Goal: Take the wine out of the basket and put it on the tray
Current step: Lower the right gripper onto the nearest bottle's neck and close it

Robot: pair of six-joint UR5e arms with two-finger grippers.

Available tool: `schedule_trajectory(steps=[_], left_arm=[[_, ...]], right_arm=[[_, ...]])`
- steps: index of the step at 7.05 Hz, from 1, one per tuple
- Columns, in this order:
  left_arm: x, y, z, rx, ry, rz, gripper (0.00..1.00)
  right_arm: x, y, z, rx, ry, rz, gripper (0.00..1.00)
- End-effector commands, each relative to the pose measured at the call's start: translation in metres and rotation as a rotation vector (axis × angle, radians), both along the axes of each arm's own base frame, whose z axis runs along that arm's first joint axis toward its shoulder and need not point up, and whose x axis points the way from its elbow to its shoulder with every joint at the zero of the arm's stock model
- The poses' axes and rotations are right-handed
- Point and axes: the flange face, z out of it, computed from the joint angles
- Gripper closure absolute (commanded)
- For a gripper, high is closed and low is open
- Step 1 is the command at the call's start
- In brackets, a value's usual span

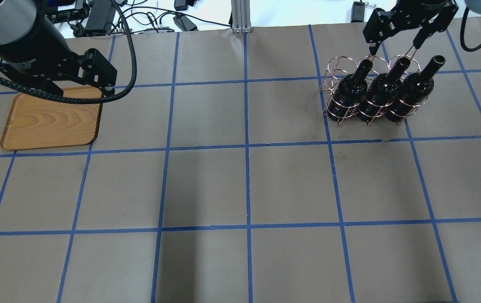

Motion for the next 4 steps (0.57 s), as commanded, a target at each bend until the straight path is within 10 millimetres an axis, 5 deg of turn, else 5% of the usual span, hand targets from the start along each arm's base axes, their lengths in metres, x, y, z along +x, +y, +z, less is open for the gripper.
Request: schedule_trajectory(steps=[1, 4], left_arm=[[0.000, -0.001, -0.002, 0.003, 0.000, 0.000, 0.00], [0.000, 0.001, -0.003, 0.007, -0.003, 0.000, 0.00]], right_arm=[[-0.038, -0.019, -0.021, 0.007, -0.006, 0.011, 0.06], [-0.040, -0.030, -0.057, 0.060, -0.017, 0.002, 0.10]])
